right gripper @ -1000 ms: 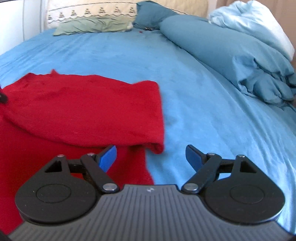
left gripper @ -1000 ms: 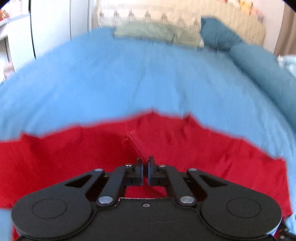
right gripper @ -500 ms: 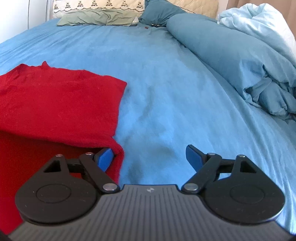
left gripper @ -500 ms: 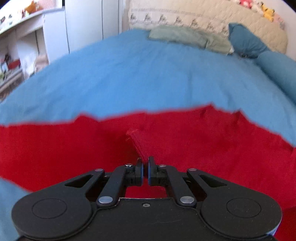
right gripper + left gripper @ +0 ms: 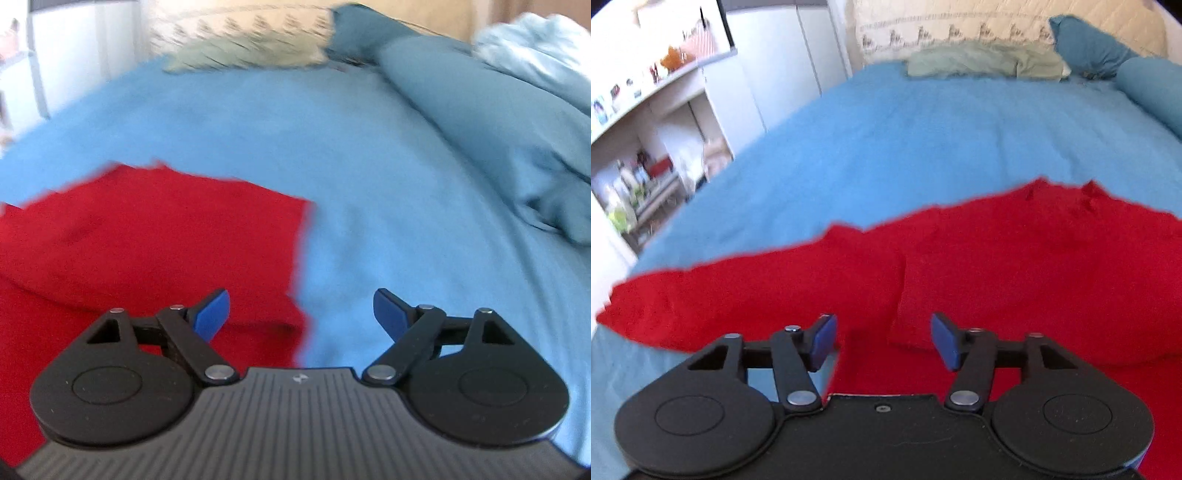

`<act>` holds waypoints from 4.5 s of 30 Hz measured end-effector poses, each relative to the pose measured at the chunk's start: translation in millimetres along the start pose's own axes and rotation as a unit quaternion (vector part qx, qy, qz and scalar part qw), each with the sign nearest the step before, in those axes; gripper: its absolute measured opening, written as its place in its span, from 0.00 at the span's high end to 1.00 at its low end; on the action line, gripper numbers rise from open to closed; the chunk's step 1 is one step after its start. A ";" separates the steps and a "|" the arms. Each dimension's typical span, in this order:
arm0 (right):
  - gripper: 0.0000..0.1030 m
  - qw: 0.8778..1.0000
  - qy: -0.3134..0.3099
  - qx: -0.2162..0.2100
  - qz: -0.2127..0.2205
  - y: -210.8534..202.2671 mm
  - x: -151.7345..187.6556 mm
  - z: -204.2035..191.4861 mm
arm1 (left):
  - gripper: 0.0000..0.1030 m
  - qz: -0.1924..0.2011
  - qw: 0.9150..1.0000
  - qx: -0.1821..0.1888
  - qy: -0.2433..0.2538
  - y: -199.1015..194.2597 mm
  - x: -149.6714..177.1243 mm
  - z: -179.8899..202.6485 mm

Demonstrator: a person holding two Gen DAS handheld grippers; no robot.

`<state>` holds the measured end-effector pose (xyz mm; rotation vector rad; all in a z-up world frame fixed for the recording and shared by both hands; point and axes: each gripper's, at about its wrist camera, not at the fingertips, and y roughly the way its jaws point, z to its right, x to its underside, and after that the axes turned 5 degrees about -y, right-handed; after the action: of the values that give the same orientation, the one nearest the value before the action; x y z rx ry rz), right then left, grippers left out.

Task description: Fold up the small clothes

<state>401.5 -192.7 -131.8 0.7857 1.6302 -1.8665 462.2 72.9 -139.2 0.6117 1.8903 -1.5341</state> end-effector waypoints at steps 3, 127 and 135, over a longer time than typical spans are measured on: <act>0.02 0.998 0.010 -0.059 0.002 14.1 -8.1 -20.4 | 0.29 0.010 0.999 0.033 0.005 -1.4 -10.8 9.4; 0.00 0.994 0.099 -0.034 -0.008 -30.3 -31.1 -25.7 | 0.39 -0.042 0.962 0.225 0.149 -7.0 -6.1 98.0; 0.08 0.991 -0.038 -0.114 -0.057 18.9 -54.6 -129.7 | 0.39 -0.045 0.987 0.114 0.108 1.8 -1.1 -0.6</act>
<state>462.9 -65.5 -118.0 0.5279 1.8321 -1.7221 464.1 73.9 -139.6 0.8329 1.9377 -1.8221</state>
